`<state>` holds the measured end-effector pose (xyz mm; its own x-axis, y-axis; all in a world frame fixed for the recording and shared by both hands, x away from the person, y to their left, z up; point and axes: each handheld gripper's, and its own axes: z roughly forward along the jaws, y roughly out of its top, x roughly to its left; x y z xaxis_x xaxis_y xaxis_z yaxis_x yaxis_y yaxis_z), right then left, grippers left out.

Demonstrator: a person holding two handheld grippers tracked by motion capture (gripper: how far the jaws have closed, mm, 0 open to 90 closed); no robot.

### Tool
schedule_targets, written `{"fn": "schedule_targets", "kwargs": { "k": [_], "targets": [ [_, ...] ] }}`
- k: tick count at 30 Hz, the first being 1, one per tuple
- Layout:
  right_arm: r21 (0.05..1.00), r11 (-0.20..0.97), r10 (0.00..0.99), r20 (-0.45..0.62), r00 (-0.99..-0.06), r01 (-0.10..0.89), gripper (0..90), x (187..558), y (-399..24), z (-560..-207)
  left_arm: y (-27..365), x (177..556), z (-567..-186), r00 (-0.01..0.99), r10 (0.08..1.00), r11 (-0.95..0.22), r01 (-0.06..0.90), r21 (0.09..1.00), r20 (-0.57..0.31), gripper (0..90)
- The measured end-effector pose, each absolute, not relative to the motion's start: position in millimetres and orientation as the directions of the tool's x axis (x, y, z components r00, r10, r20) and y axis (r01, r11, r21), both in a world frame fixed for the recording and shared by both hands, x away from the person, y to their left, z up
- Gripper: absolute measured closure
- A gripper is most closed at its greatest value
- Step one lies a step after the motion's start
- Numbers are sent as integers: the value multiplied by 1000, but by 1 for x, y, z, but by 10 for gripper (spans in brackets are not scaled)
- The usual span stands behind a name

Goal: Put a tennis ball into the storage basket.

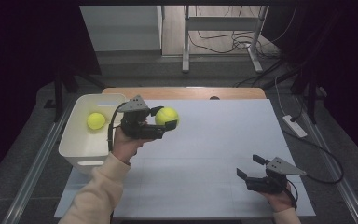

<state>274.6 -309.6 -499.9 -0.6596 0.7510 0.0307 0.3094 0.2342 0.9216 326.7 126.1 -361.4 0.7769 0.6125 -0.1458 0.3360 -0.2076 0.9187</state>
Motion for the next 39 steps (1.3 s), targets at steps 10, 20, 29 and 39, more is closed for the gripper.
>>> {"fn": "schedule_targets", "kwargs": {
  "k": [10, 20, 29, 39],
  "targets": [
    [922, 234, 751, 31, -660, 310, 127, 275, -309, -500, 139, 326, -356, 756, 639, -191, 332, 924, -139, 272],
    [923, 233, 749, 32, -662, 308, 127, 275, -309, -500, 150, 327, -353, 734, 667, -185, 330, 926, -128, 272],
    [923, 233, 748, 30, -663, 305, 127, 275, -309, -500, 157, 327, -351, 716, 689, -185, 325, 927, -113, 272],
    [922, 236, 749, 28, -662, 306, 127, 275, -308, -500, 164, 328, -350, 697, 710, -183, 325, 928, -104, 272]
  ]
}}
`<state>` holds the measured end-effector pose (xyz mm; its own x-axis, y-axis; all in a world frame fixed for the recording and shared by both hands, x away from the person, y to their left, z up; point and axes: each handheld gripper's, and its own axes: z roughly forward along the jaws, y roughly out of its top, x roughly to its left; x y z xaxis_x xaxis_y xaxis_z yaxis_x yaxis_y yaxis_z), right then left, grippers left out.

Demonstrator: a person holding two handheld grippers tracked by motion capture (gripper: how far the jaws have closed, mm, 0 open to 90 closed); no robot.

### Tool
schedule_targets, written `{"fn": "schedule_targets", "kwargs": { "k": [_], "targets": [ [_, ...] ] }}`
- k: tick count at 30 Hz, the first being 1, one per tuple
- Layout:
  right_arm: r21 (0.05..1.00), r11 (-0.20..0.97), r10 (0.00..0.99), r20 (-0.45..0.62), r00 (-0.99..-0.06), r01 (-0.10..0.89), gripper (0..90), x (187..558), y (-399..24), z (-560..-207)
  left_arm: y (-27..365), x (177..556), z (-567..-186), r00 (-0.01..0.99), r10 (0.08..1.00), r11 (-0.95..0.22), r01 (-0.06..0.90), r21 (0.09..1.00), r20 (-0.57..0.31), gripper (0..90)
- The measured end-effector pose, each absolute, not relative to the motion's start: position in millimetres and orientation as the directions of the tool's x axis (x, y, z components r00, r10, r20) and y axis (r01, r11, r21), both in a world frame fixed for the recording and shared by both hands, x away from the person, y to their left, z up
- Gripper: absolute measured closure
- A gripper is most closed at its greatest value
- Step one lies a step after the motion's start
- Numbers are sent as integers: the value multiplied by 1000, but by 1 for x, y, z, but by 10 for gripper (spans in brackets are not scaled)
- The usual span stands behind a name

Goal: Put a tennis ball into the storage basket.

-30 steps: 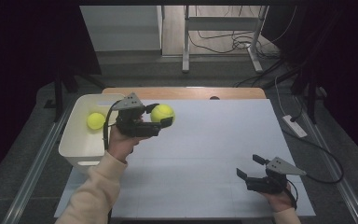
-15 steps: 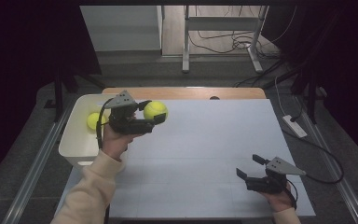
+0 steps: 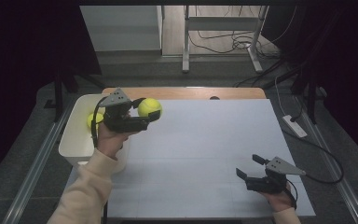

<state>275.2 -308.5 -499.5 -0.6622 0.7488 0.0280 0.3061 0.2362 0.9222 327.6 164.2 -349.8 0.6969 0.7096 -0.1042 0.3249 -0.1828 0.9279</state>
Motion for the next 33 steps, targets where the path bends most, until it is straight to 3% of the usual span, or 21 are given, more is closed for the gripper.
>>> {"fn": "schedule_targets", "kwargs": {
  "k": [33],
  "targets": [
    [922, 238, 748, 27, -663, 305, 127, 275, -308, -499, 194, 327, -349, 624, 776, -169, 343, 924, -90, 272]
  ]
}}
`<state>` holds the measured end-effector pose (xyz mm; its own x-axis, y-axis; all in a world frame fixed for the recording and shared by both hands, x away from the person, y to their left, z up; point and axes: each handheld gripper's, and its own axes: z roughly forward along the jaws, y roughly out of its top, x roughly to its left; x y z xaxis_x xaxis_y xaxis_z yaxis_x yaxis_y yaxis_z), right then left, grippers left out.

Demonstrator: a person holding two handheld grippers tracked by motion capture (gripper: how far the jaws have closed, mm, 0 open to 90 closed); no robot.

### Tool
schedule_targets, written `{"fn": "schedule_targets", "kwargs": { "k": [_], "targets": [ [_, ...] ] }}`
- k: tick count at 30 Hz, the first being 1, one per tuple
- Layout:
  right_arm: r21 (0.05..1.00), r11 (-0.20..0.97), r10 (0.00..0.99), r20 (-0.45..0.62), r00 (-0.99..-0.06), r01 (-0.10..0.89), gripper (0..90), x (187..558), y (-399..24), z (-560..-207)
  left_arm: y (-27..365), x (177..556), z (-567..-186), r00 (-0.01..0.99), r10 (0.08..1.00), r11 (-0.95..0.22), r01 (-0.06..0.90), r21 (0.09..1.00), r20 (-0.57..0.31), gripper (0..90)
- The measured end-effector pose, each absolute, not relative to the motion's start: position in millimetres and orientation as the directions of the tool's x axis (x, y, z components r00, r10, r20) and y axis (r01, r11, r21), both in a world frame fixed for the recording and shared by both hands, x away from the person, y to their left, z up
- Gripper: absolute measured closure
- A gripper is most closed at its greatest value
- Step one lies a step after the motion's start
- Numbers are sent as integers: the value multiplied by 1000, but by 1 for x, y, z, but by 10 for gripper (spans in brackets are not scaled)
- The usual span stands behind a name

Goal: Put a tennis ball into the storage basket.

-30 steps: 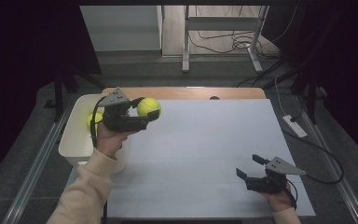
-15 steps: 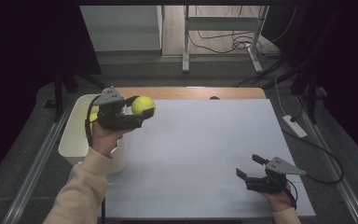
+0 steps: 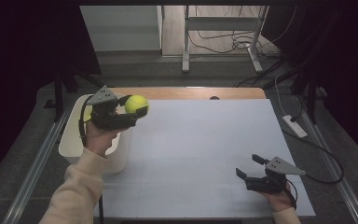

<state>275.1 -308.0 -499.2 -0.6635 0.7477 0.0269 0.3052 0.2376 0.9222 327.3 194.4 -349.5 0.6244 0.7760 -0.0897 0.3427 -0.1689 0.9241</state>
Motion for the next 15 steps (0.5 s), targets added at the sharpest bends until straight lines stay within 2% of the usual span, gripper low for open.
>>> {"fn": "schedule_targets", "kwargs": {
  "k": [15],
  "targets": [
    [922, 237, 747, 28, -664, 305, 127, 275, -307, -499, 215, 327, -352, 579, 810, -154, 364, 918, -94, 272]
  ]
}}
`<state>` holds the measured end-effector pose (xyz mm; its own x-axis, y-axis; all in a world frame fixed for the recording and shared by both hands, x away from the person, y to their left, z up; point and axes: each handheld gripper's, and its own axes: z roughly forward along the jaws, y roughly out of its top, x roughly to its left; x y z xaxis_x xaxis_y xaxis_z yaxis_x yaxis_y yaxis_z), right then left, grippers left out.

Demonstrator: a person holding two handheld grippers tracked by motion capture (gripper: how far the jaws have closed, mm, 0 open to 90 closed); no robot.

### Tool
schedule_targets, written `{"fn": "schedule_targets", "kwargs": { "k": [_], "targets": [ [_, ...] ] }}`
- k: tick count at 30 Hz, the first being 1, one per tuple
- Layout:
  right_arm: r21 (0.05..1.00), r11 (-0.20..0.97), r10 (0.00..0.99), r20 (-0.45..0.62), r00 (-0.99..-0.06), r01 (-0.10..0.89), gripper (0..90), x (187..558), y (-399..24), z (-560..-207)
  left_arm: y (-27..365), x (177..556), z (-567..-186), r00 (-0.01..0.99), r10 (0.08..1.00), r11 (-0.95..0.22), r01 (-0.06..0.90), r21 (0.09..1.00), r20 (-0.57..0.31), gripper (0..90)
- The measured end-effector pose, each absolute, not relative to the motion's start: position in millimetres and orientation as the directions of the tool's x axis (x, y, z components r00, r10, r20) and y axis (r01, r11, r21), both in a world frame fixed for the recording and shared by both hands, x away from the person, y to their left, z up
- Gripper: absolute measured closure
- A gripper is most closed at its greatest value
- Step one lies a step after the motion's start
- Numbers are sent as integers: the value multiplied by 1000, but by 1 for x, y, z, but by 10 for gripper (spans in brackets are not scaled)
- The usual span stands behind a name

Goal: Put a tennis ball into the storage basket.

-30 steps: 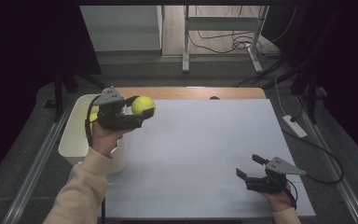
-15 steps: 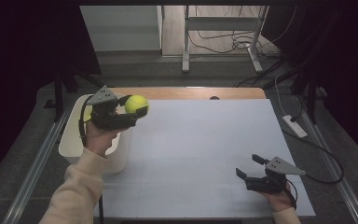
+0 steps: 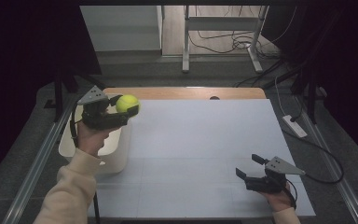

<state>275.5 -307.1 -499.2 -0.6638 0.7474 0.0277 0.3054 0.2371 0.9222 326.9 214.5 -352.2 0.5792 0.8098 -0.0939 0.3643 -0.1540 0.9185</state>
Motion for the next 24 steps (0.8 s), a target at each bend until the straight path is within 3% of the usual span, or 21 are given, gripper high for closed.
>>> {"fn": "schedule_targets", "kwargs": {
  "k": [24],
  "targets": [
    [922, 240, 746, 25, -665, 304, 127, 276, -307, -499, 236, 333, -360, 516, 851, -150, 408, 901, -92, 272]
  ]
}}
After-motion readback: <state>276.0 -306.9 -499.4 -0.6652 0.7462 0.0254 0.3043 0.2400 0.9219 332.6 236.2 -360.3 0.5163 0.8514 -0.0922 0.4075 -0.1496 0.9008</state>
